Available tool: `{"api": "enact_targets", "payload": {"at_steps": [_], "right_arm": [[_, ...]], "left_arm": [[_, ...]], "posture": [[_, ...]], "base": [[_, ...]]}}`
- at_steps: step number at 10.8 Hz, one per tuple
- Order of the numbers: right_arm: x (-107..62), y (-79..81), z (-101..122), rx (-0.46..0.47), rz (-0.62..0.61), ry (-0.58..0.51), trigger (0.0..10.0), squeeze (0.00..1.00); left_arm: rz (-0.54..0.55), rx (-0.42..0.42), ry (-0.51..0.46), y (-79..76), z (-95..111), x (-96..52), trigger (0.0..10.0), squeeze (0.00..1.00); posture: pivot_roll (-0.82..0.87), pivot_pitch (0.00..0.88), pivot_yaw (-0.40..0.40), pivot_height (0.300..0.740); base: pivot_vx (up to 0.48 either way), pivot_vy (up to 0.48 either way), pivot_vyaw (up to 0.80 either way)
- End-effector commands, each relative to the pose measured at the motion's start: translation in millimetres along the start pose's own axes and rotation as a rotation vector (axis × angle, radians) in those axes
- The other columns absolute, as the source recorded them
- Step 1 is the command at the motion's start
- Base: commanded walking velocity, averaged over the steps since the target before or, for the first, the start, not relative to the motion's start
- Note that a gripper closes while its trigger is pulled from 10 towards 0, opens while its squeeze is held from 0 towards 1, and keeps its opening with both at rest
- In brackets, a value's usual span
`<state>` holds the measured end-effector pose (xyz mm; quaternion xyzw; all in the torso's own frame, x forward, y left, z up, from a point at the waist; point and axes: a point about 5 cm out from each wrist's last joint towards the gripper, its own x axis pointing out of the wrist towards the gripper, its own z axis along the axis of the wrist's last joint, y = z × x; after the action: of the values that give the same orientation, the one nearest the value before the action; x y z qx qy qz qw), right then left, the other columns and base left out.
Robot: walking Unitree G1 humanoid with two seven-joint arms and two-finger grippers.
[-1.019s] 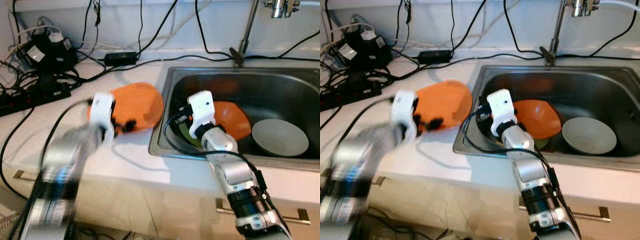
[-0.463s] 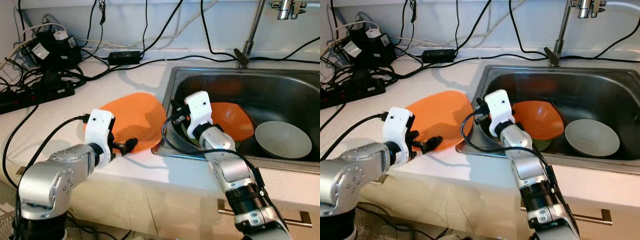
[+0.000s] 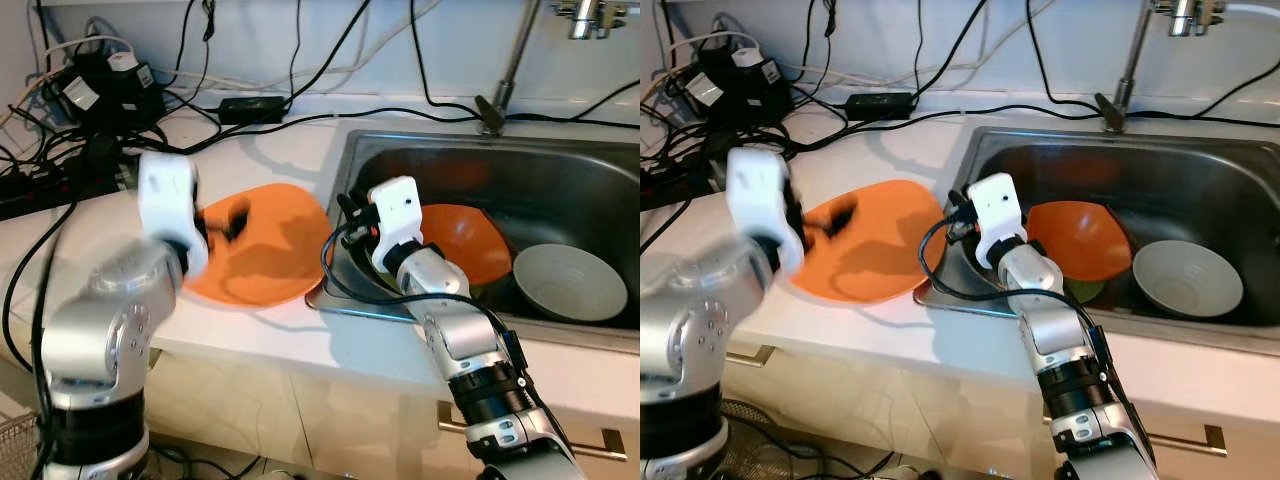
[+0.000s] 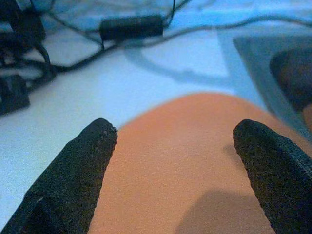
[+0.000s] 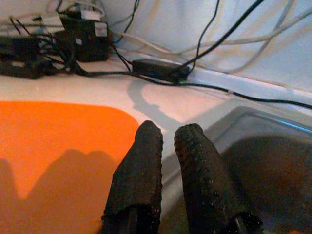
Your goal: Kitchen organization
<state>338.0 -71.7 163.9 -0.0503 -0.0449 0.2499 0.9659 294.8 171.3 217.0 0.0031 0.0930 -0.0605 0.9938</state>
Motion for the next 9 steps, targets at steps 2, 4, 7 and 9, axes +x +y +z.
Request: {"api": "enact_targets", "payload": {"at_steps": [2,4,7,9], "right_arm": [[6.1,7.8,26.9,0.014,0.078,-0.088,10.0,0.00],[7.2,14.2,32.6,0.015,0.138,-0.102,10.0,0.00],[8.1,-3.3,42.2,0.065,-0.045,-0.177,10.0,0.00],[-9.5,-58.6,45.3,0.192,-0.476,-0.260,10.0,0.00]], "left_arm": [[-0.002,0.020,0.025,-0.7,-12.2,4.1,10.0,0.00],[0.007,-0.007,0.062,6.3,-31.9,3.9,10.0,0.00],[0.090,0.057,-0.141,13.6,-22.9,4.9,10.0,0.00],[0.107,0.041,-0.344,4.6,-5.7,10.4,10.0,0.00]], "posture": [[0.15,0.000,0.097,0.740],[0.15,0.000,0.094,0.740],[0.16,0.000,0.083,0.740],[0.13,0.000,0.090,0.740]], "base": [[0.000,0.000,0.00],[0.000,0.000,0.00],[0.000,0.000,0.00],[0.000,0.000,0.00]]}}
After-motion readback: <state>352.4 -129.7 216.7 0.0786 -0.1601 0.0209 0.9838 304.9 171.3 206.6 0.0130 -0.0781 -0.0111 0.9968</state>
